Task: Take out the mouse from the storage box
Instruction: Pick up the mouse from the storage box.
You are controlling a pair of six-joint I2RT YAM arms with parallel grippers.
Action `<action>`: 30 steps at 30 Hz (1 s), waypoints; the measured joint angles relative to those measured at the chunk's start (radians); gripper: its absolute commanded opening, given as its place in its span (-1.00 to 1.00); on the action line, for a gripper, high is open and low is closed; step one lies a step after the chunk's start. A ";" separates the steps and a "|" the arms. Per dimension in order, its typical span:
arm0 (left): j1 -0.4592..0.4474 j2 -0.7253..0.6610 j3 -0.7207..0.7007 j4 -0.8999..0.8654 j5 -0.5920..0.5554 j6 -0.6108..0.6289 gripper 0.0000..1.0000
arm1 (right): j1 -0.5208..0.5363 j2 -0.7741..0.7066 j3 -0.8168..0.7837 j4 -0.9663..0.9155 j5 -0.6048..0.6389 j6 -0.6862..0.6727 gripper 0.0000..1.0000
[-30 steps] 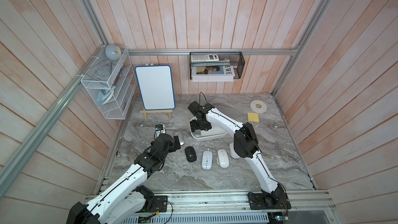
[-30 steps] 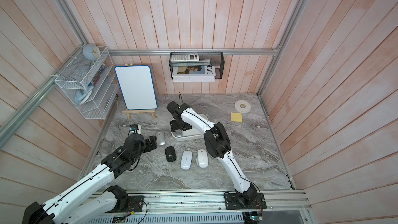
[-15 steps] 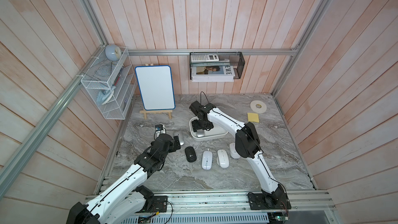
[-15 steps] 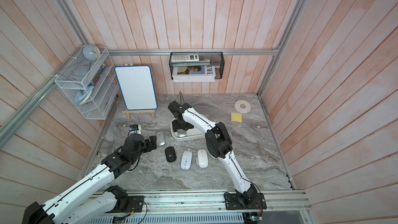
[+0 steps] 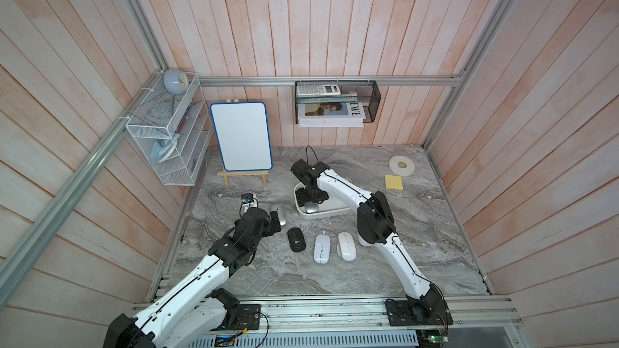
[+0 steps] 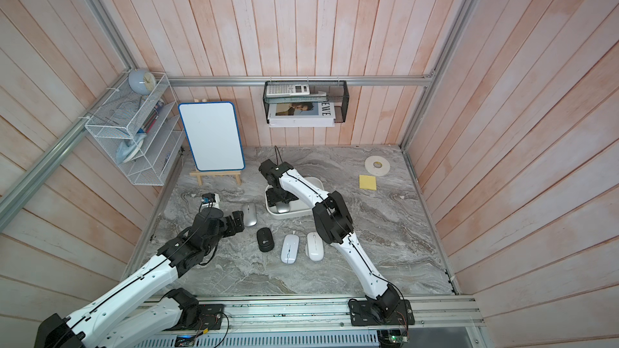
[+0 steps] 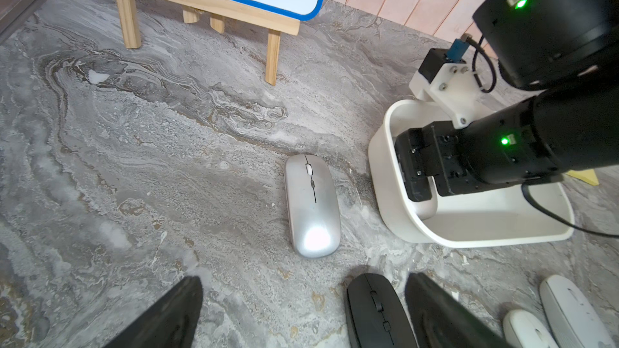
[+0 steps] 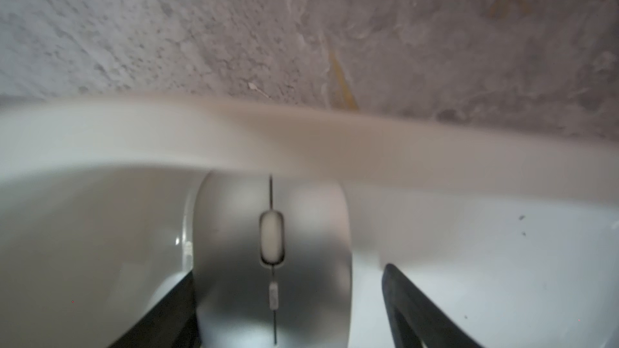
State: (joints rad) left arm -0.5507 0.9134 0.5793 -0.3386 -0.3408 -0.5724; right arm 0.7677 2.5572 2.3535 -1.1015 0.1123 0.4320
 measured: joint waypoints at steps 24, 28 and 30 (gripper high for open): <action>0.000 0.029 0.000 0.017 0.000 0.000 1.00 | -0.026 -0.063 -0.044 -0.018 0.048 -0.019 0.12; 0.000 0.029 0.000 0.017 0.000 0.000 1.00 | -0.038 -0.151 -0.079 -0.024 0.053 -0.023 0.10; 0.000 0.029 0.000 0.017 0.000 0.000 1.00 | -0.042 -0.206 -0.103 -0.024 0.055 -0.025 0.10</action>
State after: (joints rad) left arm -0.5510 0.9424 0.5793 -0.3214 -0.3412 -0.5720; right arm 0.7261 2.3516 2.2501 -1.1259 0.1677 0.4068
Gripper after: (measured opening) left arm 0.997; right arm 0.627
